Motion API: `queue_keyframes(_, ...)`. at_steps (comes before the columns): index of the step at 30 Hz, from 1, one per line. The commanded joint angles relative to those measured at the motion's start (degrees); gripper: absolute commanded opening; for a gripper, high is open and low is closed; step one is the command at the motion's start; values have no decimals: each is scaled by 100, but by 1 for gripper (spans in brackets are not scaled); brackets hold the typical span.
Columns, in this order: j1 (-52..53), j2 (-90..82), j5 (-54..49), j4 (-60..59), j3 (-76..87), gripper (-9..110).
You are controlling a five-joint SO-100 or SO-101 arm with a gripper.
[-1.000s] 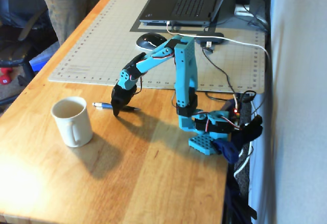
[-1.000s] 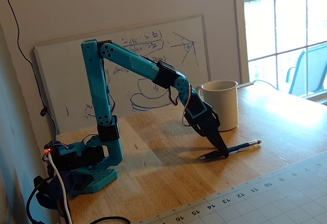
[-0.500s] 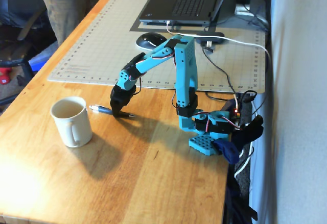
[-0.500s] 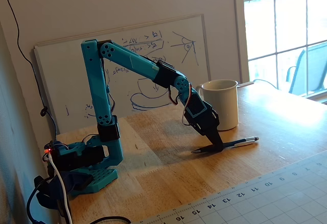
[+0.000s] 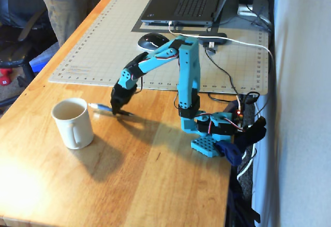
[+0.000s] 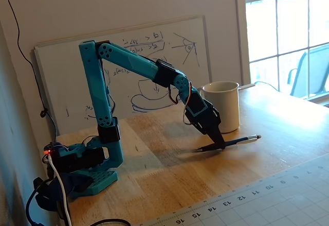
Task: Grasp a pen and put it in a mug.
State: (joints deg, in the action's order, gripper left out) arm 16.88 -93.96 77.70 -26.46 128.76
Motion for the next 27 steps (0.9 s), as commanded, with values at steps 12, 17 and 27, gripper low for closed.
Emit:
queue_keyframes(12,-62,-3032,-606,343,-431,2)
queue_keyframes(17,-70,-3524,-2435,914,-290,2)
queue_keyframes(27,-176,-4333,-7330,1151,-97,2)
